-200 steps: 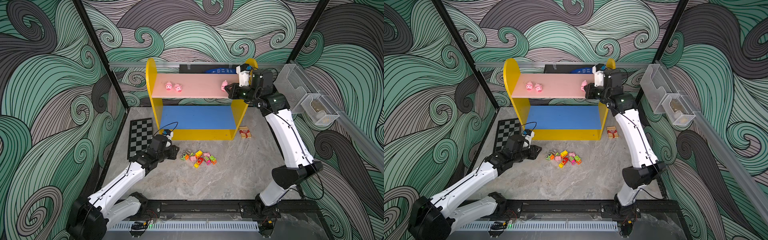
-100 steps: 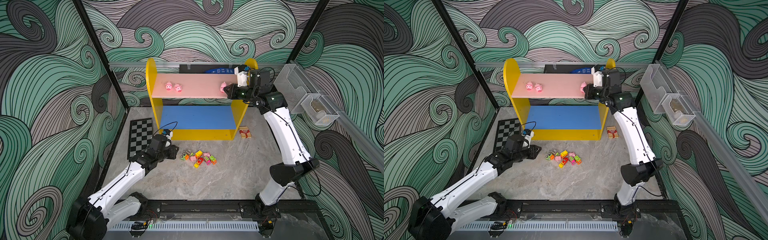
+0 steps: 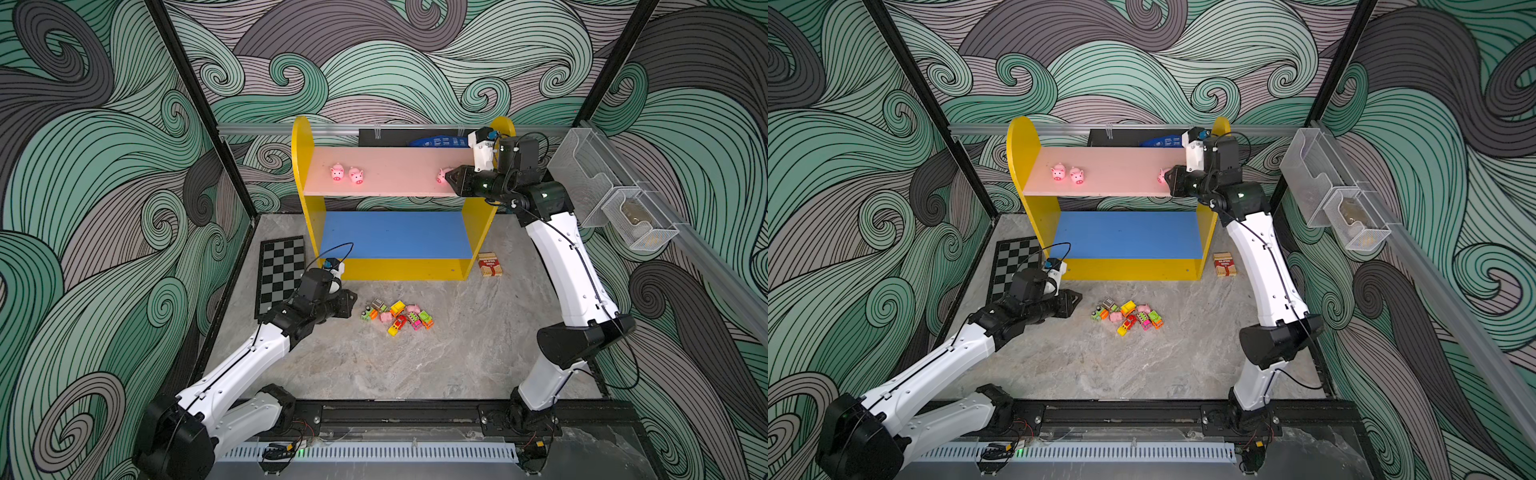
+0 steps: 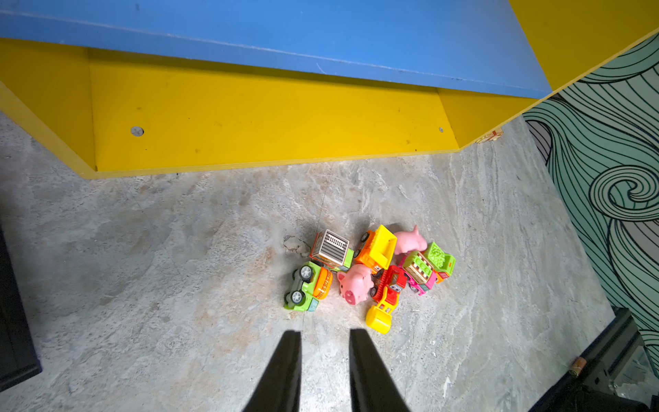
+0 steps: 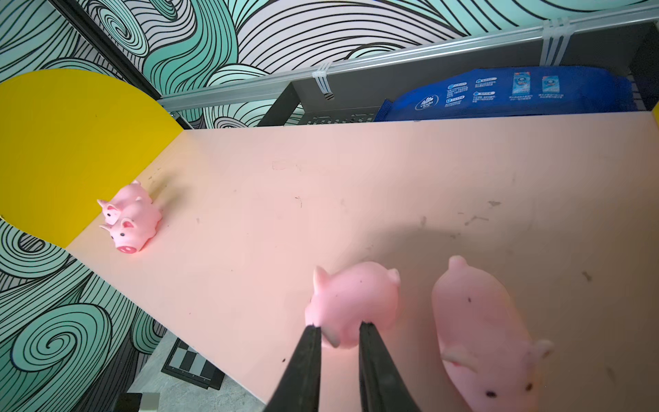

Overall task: Organize plastic toys on shelves
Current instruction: Place the plastic toy on the shelf.

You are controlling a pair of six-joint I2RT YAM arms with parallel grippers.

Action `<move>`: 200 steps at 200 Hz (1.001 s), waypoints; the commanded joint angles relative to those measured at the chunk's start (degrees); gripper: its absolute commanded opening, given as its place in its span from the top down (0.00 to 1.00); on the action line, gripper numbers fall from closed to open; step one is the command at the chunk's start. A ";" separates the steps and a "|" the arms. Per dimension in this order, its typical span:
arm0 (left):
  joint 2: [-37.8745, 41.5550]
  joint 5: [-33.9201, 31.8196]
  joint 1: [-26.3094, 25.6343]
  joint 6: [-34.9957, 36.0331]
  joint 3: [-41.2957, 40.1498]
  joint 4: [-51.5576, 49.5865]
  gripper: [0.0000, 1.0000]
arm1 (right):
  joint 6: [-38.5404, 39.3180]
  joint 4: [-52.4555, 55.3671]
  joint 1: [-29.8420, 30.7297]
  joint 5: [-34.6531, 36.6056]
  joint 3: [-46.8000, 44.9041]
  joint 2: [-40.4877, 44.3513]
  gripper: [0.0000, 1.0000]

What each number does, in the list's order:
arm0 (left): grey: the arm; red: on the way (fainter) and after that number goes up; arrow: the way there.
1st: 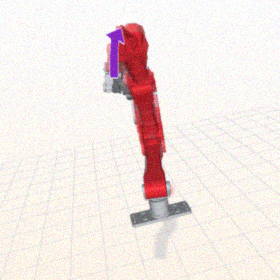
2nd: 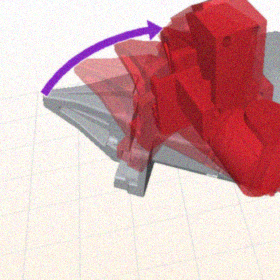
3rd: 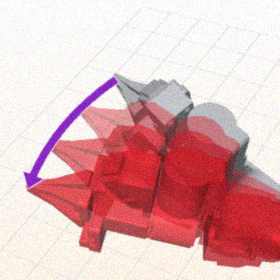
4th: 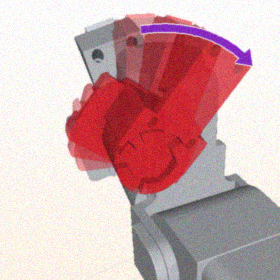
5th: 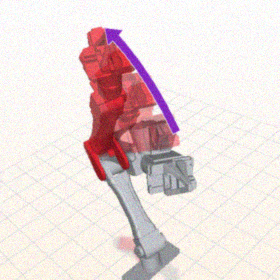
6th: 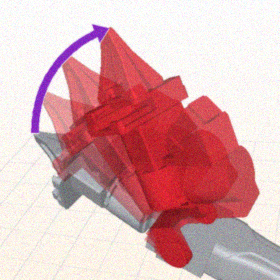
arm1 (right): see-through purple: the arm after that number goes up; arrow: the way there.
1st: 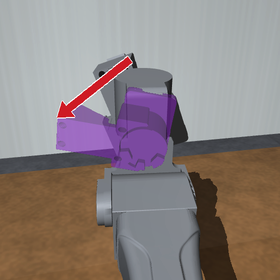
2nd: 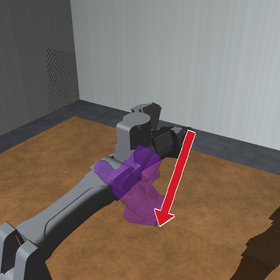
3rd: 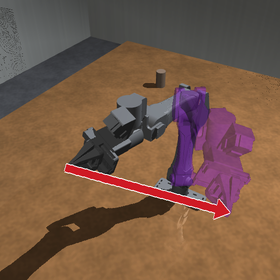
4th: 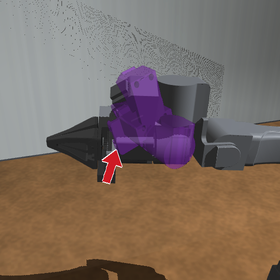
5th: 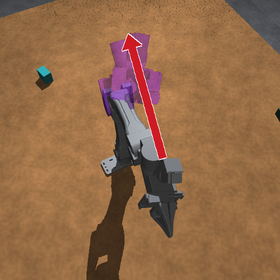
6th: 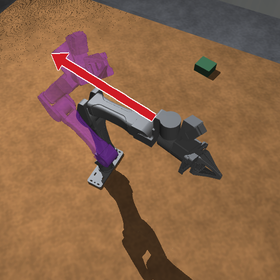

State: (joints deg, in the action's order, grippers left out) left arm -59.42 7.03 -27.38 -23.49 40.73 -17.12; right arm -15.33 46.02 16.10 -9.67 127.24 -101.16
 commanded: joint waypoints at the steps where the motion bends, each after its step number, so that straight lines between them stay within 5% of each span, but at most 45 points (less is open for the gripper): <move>1: -0.23 1.14 0.59 1.06 -0.03 -0.01 0.72 | 0.49 0.97 -0.19 -0.48 1.56 -0.25 0.75; 71: -0.28 2.73 1.14 1.31 0.18 0.07 0.72 | 0.73 1.35 -0.21 0.09 1.48 0.17 0.72; 146: 0.42 16.07 1.13 2.92 1.16 4.48 0.71 | 4.67 1.27 0.03 -0.14 0.47 3.51 0.67; 200: -0.20 20.57 -0.25 -2.11 12.29 12.30 0.63 | 6.37 1.13 0.27 1.82 -2.85 6.41 0.65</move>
State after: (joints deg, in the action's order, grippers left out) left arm -59.51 24.03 -26.92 -23.11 45.36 -12.32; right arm -10.44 46.63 16.16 -9.26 125.95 -96.64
